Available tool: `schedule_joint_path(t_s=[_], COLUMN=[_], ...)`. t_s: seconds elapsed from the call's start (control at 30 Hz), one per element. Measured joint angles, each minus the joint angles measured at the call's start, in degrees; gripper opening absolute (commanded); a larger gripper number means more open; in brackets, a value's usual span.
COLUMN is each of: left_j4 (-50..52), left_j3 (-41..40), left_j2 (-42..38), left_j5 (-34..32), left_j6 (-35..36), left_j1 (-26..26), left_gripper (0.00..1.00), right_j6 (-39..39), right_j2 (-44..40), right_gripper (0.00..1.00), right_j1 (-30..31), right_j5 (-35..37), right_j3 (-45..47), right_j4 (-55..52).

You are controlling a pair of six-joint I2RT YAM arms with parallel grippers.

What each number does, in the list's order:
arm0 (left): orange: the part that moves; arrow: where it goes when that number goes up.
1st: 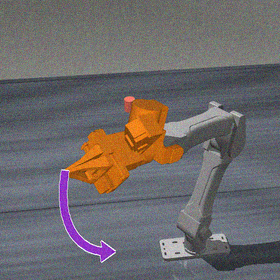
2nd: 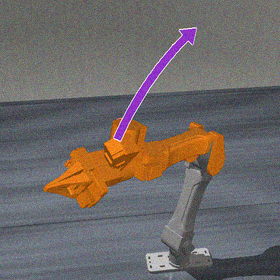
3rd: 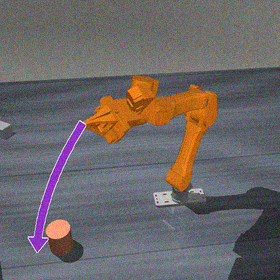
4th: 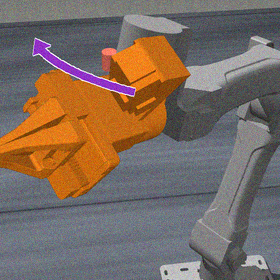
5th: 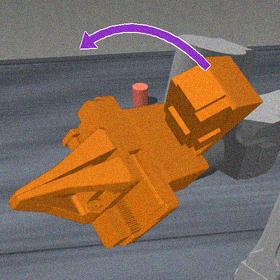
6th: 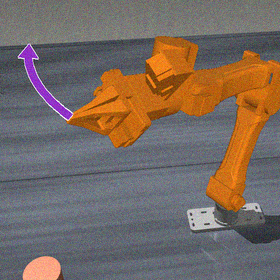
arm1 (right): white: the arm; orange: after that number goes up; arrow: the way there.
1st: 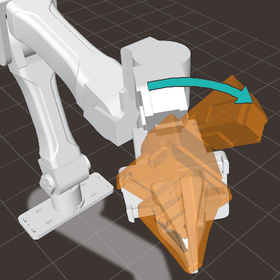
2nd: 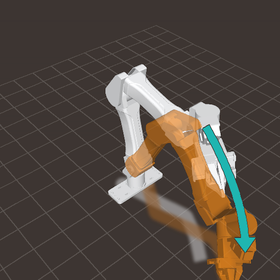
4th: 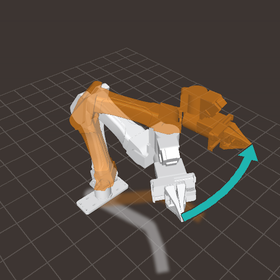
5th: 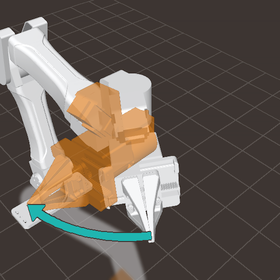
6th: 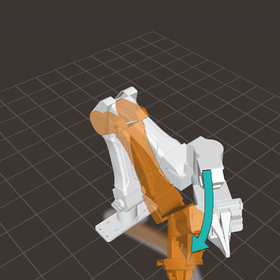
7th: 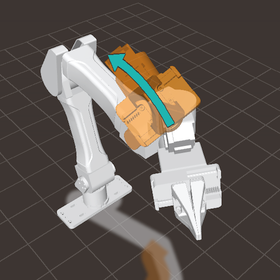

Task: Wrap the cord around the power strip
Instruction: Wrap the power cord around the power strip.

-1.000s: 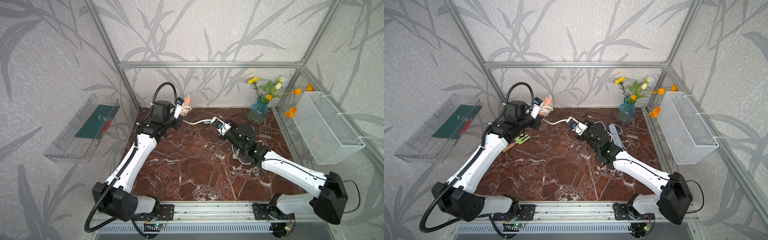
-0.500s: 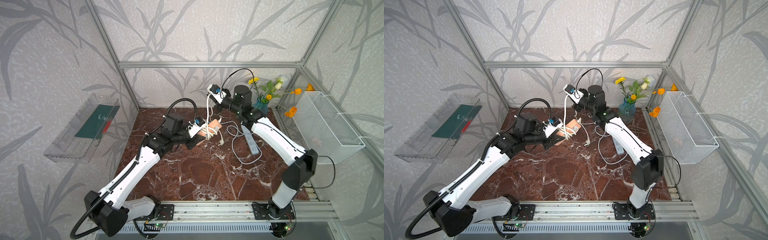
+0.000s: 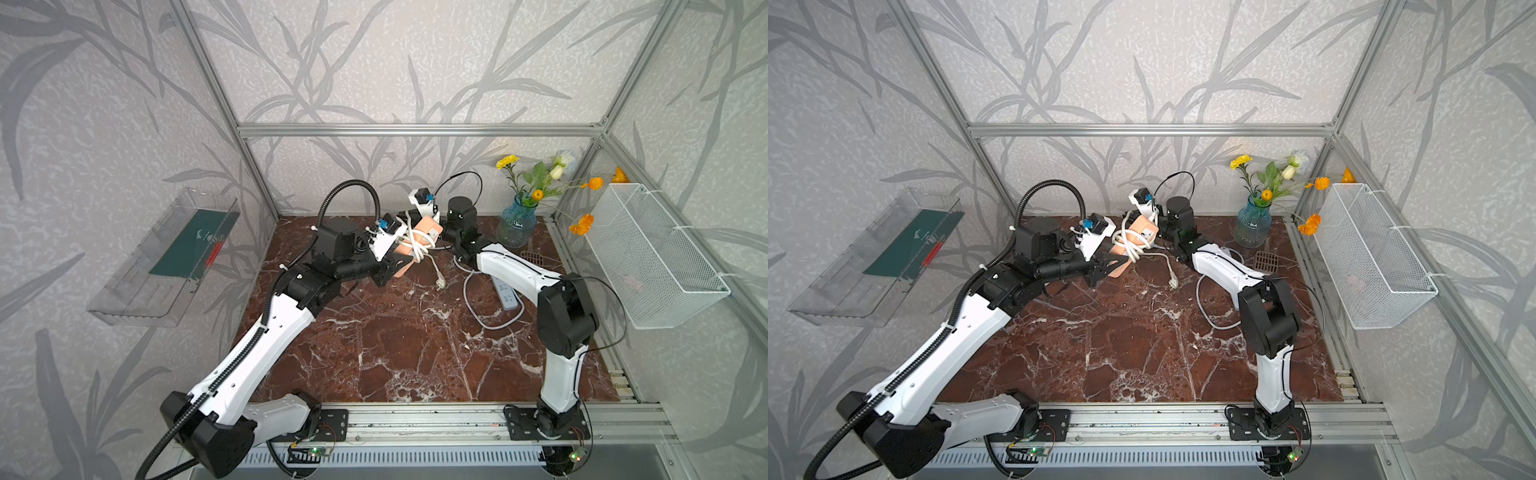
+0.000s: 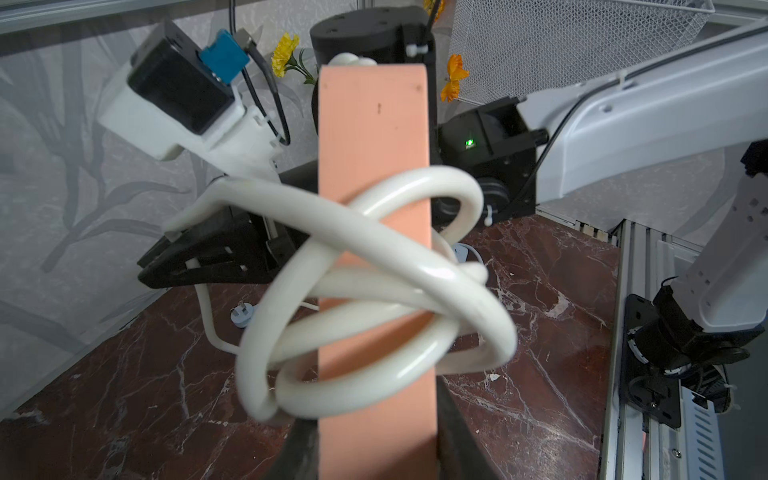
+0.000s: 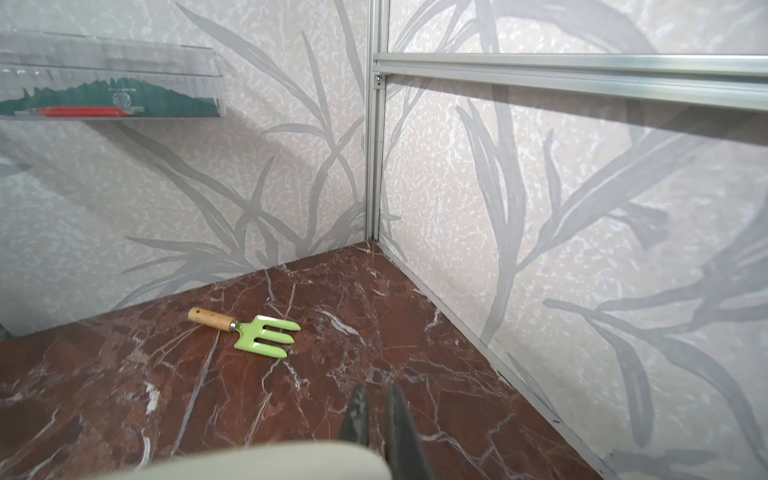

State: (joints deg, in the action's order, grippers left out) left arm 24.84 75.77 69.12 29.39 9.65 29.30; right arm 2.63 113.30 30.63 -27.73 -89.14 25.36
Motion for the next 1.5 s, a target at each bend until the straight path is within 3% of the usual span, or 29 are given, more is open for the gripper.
schedule_joint_path(t_s=[0.2,0.4,0.63,0.73,0.8,0.93,1.07,1.2,1.37,1.5], left_j4=[-0.13,-3.50,-5.14,-5.07,-5.07,-2.99,0.94,4.63,5.68,7.96], left_j3=[1.14,4.76,7.04,7.26,7.34,7.34,7.48,7.50,5.25,3.56], left_j2=[2.05,2.10,2.03,2.03,2.01,2.01,2.25,4.24,10.27,13.57], left_j5=[-0.57,3.61,4.87,3.67,1.92,-4.17,-11.39,-20.04,-25.88,-24.70], left_j6=[-3.39,-3.63,-2.67,-2.51,-2.51,-1.95,1.42,6.71,11.04,13.14], left_j1=[-0.20,1.31,1.53,1.18,0.17,-3.91,-8.22,-9.14,-8.92,-3.34], left_gripper=[0.00,0.00,0.00,0.00,0.00,0.00,0.00,0.00,0.00,0.00], right_j6=[-7.76,-12.66,-14.73,-14.88,-14.84,-13.75,-9.60,-1.60,14.73,24.57], right_j2=[6.60,13.86,16.46,15.52,14.49,8.33,-3.34,-17.57,-33.40,-34.07], right_gripper=[0.13,0.30,0.21,0.20,0.13,0.03,0.00,0.00,0.00,0.00], right_j1=[3.19,4.09,6.43,6.25,5.84,5.79,7.82,9.75,14.29,15.74], right_j5=[7.80,15.93,20.87,22.56,23.45,25.24,28.50,31.15,30.56,30.25], right_j3=[-1.20,-4.13,-2.86,0.98,4.98,17.53,31.52,39.36,37.64,24.98], right_j4=[13.20,14.69,15.08,16.61,17.46,18.58,17.44,11.23,-1.77,-14.03])
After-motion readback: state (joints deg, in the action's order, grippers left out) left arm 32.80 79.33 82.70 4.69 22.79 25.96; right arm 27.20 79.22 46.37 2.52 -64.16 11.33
